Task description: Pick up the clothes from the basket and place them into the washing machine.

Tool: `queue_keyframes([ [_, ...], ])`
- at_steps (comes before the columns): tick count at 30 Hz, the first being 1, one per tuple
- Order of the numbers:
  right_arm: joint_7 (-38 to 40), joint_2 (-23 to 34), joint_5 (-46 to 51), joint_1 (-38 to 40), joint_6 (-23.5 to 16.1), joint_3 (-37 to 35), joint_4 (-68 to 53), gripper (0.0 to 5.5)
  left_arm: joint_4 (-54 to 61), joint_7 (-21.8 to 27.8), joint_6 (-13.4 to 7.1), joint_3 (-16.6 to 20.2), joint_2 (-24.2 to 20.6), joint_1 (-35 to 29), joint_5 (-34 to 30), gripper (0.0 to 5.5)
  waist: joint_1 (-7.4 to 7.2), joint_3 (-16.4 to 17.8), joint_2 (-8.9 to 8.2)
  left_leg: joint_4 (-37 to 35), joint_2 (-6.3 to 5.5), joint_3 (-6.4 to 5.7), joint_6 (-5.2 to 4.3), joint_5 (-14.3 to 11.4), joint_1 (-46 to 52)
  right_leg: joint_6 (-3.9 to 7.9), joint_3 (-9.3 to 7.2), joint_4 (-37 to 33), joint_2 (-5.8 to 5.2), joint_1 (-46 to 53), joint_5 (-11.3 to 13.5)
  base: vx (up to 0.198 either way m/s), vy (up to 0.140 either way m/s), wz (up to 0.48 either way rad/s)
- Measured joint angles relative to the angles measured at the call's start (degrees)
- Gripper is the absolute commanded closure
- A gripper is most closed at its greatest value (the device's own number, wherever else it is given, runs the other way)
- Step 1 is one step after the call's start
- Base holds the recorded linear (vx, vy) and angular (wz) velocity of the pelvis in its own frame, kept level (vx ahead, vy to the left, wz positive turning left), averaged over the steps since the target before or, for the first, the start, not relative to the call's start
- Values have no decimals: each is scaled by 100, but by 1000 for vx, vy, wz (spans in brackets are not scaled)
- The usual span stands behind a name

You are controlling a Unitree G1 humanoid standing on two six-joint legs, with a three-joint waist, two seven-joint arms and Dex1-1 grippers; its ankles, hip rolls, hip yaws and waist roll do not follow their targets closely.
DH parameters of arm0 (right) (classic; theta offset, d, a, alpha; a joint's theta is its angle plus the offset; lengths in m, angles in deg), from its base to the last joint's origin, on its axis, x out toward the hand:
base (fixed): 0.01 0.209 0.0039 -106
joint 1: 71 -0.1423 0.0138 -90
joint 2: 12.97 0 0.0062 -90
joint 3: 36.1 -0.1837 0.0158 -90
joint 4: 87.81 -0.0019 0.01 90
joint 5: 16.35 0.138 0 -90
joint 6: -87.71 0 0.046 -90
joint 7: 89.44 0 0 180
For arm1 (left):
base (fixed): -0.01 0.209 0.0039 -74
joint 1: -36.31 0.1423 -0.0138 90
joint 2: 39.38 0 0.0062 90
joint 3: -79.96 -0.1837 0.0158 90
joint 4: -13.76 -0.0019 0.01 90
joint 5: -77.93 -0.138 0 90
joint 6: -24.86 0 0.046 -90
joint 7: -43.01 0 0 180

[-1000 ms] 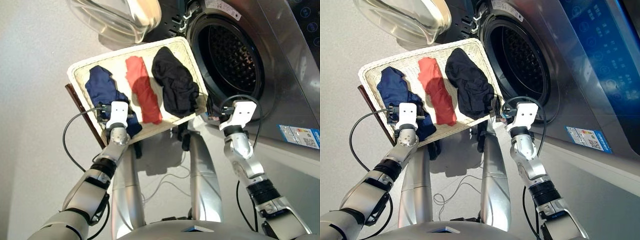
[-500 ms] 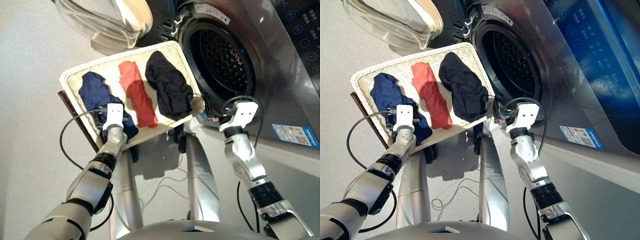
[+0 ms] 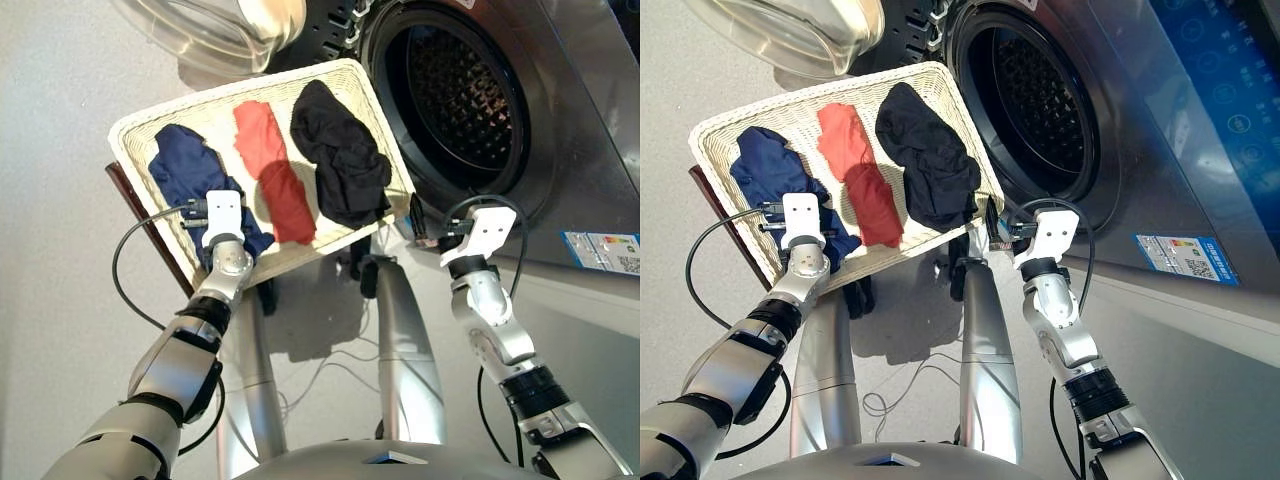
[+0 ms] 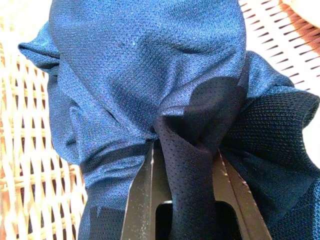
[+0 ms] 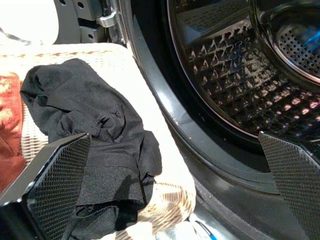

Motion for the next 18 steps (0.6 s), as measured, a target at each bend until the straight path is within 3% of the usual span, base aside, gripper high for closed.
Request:
queue_keyframes([
  [6, 31, 59, -11, -16, 0, 0, 10, 0, 611, -1, -17, 151, -6, 318, -32, 550, 97, 16, 24, -22, -37, -40, -12, -7, -6, -4, -3, 32, -8, -3, -10, 0, 0, 0],
  [10, 118, 123, -126, -106, -4, -84, 13, 0, 1692, -6, -31, 452, -75, 863, -156, 550, 136, 53, 48, -58, -64, -56, -16, -9, 1, -3, -9, 39, -29, 1, -46, 0, 0, 0],
  [14, 266, 311, -620, -324, -22, -278, 14, 0, 3274, 164, -277, 799, -336, 1779, -497, 550, 302, 109, 128, -88, -111, -61, -4, -3, 46, -5, -2, 92, -71, 19, -122, 0, 0, 0],
  [18, 512, 690, -1740, -509, -47, -490, -4, 0, 4111, 550, -451, 1097, -639, 2429, -655, 550, 512, 129, 160, -110, -139, -84, -16, -10, 103, -9, 8, 145, -81, 53, -188, 0, 0, 0],
])
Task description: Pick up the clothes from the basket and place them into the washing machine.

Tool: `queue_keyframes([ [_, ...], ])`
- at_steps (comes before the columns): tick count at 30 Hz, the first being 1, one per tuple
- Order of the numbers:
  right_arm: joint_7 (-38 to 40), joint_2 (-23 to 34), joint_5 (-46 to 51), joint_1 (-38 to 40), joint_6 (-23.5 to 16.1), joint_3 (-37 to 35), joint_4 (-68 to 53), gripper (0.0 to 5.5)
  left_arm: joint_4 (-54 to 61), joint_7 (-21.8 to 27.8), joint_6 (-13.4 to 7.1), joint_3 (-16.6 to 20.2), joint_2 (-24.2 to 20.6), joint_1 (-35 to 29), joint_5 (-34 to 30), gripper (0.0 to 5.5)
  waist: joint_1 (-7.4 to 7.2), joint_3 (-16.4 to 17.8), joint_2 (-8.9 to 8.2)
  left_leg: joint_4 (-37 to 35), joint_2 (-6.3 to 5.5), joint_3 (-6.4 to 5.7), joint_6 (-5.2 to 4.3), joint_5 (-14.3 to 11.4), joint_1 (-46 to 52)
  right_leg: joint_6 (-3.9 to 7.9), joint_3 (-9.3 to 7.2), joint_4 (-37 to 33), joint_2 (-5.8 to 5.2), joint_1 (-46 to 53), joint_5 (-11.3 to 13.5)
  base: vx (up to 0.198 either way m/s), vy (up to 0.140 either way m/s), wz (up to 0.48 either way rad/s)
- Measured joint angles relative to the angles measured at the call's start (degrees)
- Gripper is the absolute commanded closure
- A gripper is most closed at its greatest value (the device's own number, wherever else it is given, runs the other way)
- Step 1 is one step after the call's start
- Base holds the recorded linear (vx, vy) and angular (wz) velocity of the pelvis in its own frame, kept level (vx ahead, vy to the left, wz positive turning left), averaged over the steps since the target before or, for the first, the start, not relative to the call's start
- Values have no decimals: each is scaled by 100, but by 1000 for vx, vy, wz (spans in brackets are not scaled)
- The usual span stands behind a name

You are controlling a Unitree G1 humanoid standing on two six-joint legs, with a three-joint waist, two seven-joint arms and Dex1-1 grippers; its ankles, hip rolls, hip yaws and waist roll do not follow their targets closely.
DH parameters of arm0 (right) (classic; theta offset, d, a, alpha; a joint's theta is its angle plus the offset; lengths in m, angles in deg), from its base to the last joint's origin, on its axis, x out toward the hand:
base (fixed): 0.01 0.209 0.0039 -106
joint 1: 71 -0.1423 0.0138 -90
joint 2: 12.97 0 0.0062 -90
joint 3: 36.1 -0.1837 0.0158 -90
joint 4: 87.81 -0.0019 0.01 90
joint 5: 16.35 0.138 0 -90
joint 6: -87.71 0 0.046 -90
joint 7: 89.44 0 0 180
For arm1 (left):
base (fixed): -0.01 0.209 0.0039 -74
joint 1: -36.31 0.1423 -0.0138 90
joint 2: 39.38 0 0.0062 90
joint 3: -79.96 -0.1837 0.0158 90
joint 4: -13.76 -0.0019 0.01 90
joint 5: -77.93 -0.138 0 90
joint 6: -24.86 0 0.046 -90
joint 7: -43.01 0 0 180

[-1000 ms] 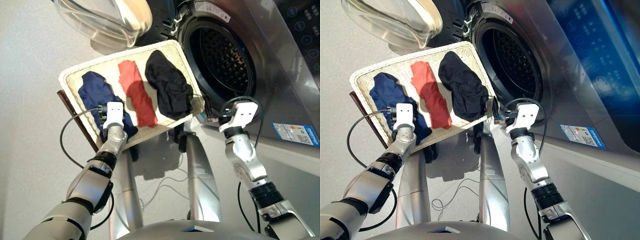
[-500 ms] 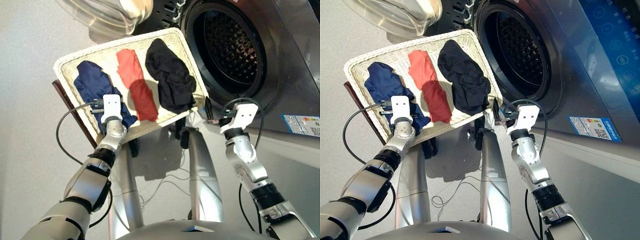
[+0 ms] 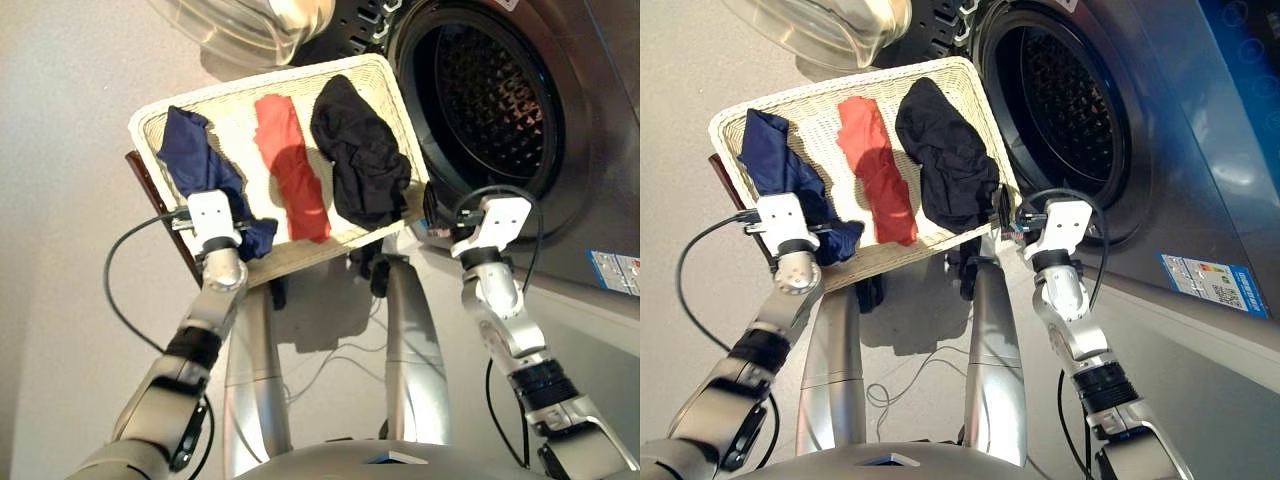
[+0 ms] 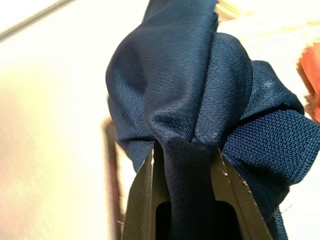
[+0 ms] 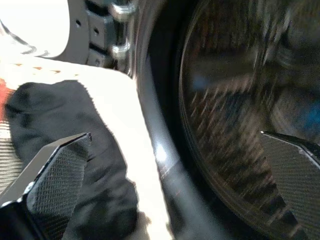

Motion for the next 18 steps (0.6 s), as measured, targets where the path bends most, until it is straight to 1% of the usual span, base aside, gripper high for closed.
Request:
queue_keyframes([
  [1, 31, 208, -365, 4, 2, 3, -86, 0, 297, 151, -19, 84, -30, 132, 16, 550, 29, 11, 17, -1, -6, -1, 0, 0, 1, 2, 3, 5, -2, -1, -4, 0, 0, 0],
  [2, 35, 404, -682, -43, 2, -12, -209, 0, 570, 276, -115, 154, -55, 246, 22, 550, 70, 24, 38, -6, -17, -7, 0, 0, 1, 7, 4, 8, -8, 3, -10, 0, 0, 0],
  [3, 44, 543, -940, -57, 0, -12, -305, 0, 753, 411, -224, 185, -111, 385, 27, 550, 57, 28, 46, -7, -33, -9, 2, 1, 8, 5, 6, 31, -27, 3, -27, 0, 0, 0],
  [5, 61, 755, -1345, -157, -22, 1, -484, 0, 1140, 720, -299, 187, -232, 549, 143, 550, 57, 32, 52, 0, -78, -20, 1, 1, 18, 6, 6, 102, -73, -1, -84, 0, 0, 0],
  [6, 61, 849, -1520, -266, -64, 16, -501, 0, 1286, 884, -356, 187, -277, 582, 197, 550, 92, 31, 55, -4, -77, -23, 0, 0, 24, 6, 4, 104, -76, 4, -89, 0, 0, 0],
  [8, 58, 1115, -1717, -453, -70, 149, -525, 0, 1653, 1141, -407, 176, -445, 681, 347, 550, 94, 35, 61, -1, -77, -20, -2, -1, 19, 8, 6, 109, -76, -2, -91, 0, 0, 0],
  [10, 56, 1280, -1876, -631, -73, 176, -558, 0, 1929, 1389, -484, 165, -564, 726, 478, 550, 135, 27, 76, -2, -77, -21, -6, -4, 24, 8, 5, 112, -78, 2, -98, 0, 0, 0],
  [13, 8, 1604, -2004, -783, -73, 355, -642, 0, 2290, 1740, -499, -11, -780, 743, 866, 550, 239, 8, 113, -1, -81, -17, -11, -10, 33, 4, 8, 130, -83, 2, -113, 0, 0, 0],
  [16, -52, 2066, -2356, -1063, -72, 721, -657, 0, 2617, 2175, -559, -239, -1132, 771, 1320, 550, 350, -23, 171, 33, -93, -18, -16, -20, 44, 3, 15, 181, -97, 4, -138, 0, 0, 0],
  [18, -113, 2263, -2605, -1346, -69, 1012, -658, 0, 2739, 2448, -572, -424, -1383, 792, 1666, 550, 363, -55, 229, 46, -94, -19, -15, -20, 47, 3, 18, 189, -98, 11, -139, 0, 0, 0],
])
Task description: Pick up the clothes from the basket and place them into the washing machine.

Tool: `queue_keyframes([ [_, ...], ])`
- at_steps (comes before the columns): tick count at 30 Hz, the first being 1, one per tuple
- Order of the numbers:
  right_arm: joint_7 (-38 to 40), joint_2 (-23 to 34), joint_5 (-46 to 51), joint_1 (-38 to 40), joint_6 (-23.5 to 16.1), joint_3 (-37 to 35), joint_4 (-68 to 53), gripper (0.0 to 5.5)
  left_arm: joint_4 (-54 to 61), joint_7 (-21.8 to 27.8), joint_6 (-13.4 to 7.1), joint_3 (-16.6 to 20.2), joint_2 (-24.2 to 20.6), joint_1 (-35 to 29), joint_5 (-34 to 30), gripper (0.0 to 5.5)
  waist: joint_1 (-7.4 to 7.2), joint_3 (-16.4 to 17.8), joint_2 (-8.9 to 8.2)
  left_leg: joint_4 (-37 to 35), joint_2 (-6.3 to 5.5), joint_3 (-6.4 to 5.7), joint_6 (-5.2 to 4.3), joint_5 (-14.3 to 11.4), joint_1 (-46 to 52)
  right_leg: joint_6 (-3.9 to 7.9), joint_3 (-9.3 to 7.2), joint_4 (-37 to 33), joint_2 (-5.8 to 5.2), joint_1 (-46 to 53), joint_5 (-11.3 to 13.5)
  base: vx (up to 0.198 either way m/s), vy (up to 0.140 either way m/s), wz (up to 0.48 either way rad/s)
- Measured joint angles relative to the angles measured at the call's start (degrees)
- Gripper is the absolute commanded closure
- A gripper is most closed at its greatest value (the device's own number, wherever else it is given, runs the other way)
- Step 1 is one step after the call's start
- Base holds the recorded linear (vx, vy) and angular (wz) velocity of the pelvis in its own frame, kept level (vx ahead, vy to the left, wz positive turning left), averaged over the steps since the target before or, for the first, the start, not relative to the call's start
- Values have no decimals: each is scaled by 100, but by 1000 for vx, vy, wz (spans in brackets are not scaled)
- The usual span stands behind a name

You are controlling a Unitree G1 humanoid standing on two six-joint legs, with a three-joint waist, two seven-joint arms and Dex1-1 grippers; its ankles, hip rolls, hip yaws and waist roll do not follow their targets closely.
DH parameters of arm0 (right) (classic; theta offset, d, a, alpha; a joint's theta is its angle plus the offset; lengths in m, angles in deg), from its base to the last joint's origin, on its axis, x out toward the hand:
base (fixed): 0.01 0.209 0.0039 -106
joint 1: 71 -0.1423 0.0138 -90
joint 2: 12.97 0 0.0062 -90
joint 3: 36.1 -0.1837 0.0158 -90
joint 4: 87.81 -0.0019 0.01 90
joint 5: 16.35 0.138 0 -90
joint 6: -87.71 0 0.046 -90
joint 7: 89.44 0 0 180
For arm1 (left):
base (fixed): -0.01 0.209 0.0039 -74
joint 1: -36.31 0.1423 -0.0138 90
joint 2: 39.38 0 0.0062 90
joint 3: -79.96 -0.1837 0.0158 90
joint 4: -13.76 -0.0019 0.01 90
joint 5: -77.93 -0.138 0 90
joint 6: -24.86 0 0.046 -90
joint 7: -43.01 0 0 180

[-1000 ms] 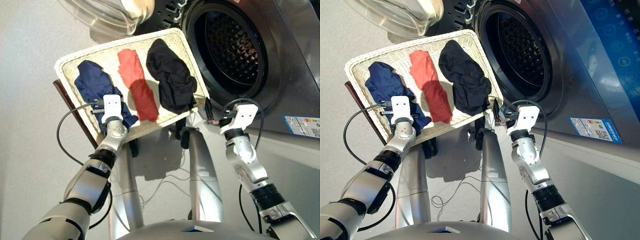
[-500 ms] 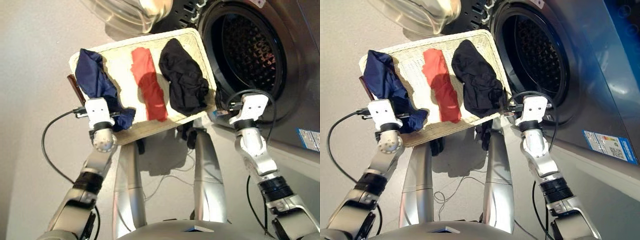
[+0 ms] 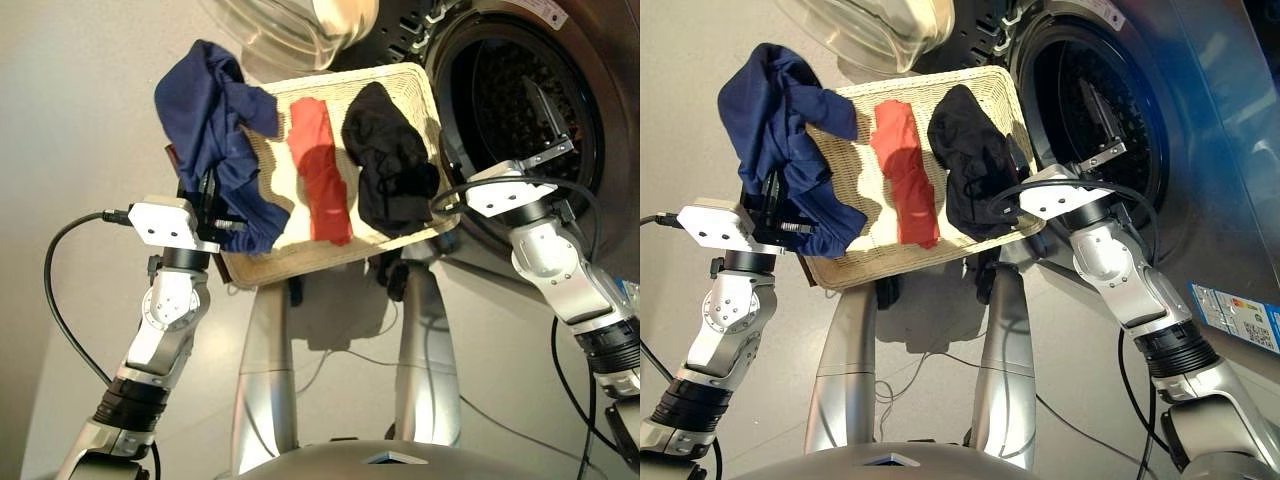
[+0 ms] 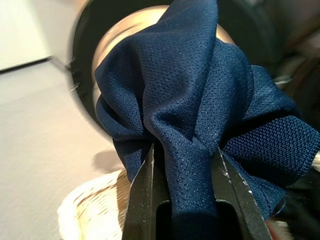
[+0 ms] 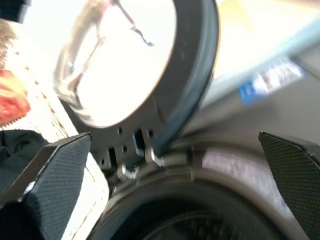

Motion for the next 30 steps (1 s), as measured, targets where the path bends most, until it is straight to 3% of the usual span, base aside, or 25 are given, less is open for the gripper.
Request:
queue_keyframes([
  [8, 23, 416, -929, -873, 23, 950, 11, 0, 115, 1002, 51, -1293, -1084, -598, 1307, 550, -27, -62, 92, 42, 5, 1, -20, -20, -11, 2, 9, 9, 14, -4, 0, 0, 0, 0],
  [15, 5, 461, -1370, -1634, 31, 2044, 57, 0, 104, 1675, 384, -2504, -1406, -1471, 2614, 550, -92, -247, 117, 63, 26, 8, -4, -24, -17, 2, 12, 10, 34, -16, 0, 0, 0, 0],
  [19, -137, 467, -1585, -2377, 101, 2878, 123, 0, 38, 1888, 639, -3344, -1641, -2094, 2796, 550, -198, -282, 118, 93, 45, 22, -23, -39, -20, 2, 40, 0, 69, -21, 2, 0, 0, 0],
  [24, -350, 468, -1630, -2787, 113, 3406, 110, 0, 32, 1921, 736, -3606, -1765, -2305, 2872, 550, -291, -388, 114, 68, 52, 24, -24, -43, -38, 5, 73, -29, 110, -39, 1, 0, 0, 0],
  [30, -553, 452, -1708, -3036, 117, 3634, 106, 0, 31, 1914, 779, -3622, -1807, -2539, 2879, 550, -307, -391, 115, 33, 50, 33, -30, -46, -45, 5, 80, -30, 110, -64, 1, 0, 0, 0],
])
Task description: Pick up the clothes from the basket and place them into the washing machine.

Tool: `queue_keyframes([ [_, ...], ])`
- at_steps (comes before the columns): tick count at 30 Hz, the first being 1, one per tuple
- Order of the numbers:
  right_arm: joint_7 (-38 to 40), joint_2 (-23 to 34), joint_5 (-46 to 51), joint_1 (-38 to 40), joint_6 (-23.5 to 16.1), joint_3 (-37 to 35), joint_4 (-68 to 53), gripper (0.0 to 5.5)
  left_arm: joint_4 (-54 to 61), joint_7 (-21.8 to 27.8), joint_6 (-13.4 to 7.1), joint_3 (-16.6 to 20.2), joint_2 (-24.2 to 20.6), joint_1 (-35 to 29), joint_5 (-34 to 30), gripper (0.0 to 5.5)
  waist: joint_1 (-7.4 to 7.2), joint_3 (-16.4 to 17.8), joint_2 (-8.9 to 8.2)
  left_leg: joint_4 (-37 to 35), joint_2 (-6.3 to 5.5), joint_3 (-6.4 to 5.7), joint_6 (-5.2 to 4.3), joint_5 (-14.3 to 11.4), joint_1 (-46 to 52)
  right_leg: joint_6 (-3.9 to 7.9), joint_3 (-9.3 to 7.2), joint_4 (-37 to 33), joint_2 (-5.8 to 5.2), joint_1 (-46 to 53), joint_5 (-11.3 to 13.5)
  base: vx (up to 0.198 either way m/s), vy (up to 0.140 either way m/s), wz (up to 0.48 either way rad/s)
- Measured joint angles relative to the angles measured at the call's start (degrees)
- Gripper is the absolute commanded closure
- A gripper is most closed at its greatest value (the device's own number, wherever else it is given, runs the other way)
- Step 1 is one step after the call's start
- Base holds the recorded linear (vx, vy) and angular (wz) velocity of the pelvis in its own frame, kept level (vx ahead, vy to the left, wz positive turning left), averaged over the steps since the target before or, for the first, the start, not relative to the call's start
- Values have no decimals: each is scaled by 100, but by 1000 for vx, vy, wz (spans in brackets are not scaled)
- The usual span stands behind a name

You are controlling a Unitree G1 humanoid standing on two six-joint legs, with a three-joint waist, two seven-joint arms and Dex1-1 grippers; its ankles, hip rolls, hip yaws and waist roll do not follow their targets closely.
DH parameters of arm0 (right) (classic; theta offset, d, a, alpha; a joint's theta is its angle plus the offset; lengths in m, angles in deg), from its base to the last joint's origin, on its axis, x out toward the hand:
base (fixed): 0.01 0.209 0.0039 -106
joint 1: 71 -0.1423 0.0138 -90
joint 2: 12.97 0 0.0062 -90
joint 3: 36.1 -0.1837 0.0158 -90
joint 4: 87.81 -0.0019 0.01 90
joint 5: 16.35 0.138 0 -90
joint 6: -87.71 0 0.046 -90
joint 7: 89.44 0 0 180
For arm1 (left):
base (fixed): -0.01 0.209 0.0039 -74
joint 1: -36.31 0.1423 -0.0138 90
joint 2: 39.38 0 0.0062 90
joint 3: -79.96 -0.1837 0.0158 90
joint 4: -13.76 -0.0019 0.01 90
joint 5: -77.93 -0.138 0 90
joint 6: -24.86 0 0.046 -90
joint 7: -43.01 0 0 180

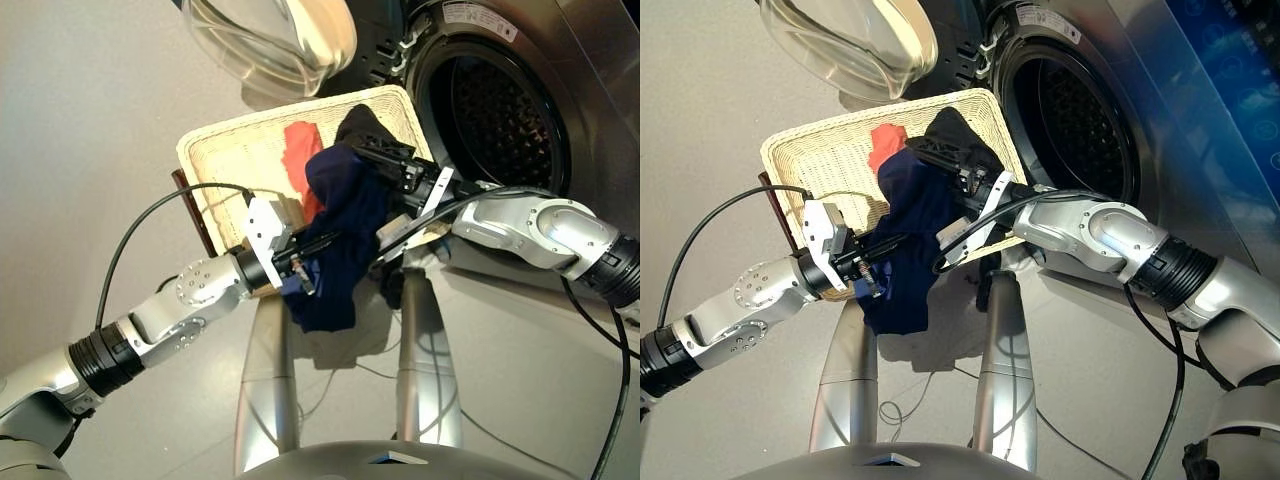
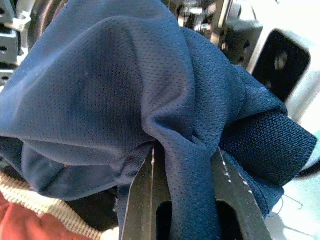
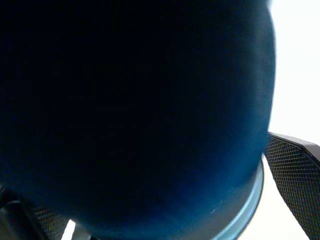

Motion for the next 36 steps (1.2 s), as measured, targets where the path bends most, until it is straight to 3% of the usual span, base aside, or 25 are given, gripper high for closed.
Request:
queue_keyframes([
  [4, -89, -12, -26, -243, 6, 157, -2, 0, 0, -41, 22, -96, 1, -225, 4, 550, 1, -1, 1, -7, -4, 12, 0, 0, -10, 0, 20, 19, 0, -33, 0, 0, 0, 0],
  [5, -107, -33, -26, -287, 12, 160, 1, 371, -1, -45, 23, -96, 1, -246, 5, 550, -2, -2, 2, -7, -2, 19, 8, 4, -16, -1, 26, 24, 1, -45, 0, 0, 0, 0],
  [6, -113, -44, -25, -292, 12, 160, 0, 550, -1, -45, 23, -98, 4, -263, 4, 550, 0, -2, 2, -8, -2, 24, 8, 4, -18, -1, 32, 27, 2, -53, 0, 0, 0, 0],
  [15, -232, -95, 56, -170, 15, 78, -2, 550, -4, -132, 25, -82, 13, -252, -40, 550, 7, -5, 4, -18, -2, 45, -8, -5, -18, -1, 52, 29, 5, -70, 0, 0, 0, 0],
  [20, -145, -268, 445, 1208, -4, -890, -137, 550, 23, -162, -3, 453, 162, 270, -259, 550, 8, -8, 3, -30, -4, 49, -7, -5, -21, 1, 57, 26, 5, -82, -1, 0, 0, 0],
  [27, 45, -757, 918, 2640, -137, -1890, -407, 550, 97, -219, -80, 1123, 937, 1092, -1170, 550, 10, -8, 3, -27, 15, 65, -17, -15, -21, 2, 64, -6, 17, -88, -2, 0, 0, 0],
  [32, -122, -1463, 2336, 3139, -119, -2226, -347, 550, -27, -813, -280, 1489, 1867, 1504, -2104, 550, 9, -6, 5, -41, 24, 68, 4, -21, -52, 2, 52, -71, 25, -105, -2, 0, 0, 0],
  [33, -243, -1611, 2846, 3120, -110, -2259, -290, 550, -83, -998, -309, 1505, 2054, 1490, -2294, 339, 13, -6, 5, -38, 24, 67, 4, -21, -71, 2, 51, -69, 25, -123, -2, 0, 0, 0],
  [34, -353, -1728, 3359, 3144, -109, -2279, -209, 550, -128, -1207, -336, 1555, 2214, 1487, -2405, 0, 18, -6, 5, -27, 25, 68, 6, -20, -103, 2, 51, -56, 25, -156, -2, 0, 0, 0],
  [36, -634, -2010, 4870, 3258, -108, -2394, 43, 550, -338, -1749, -408, 1992, 2540, 1484, -2514, 0, 15, -3, 3, 1, 22, 62, 17, -14, -145, 0, 55, -2, 24, -198, -1, 0, 0, 0],
])
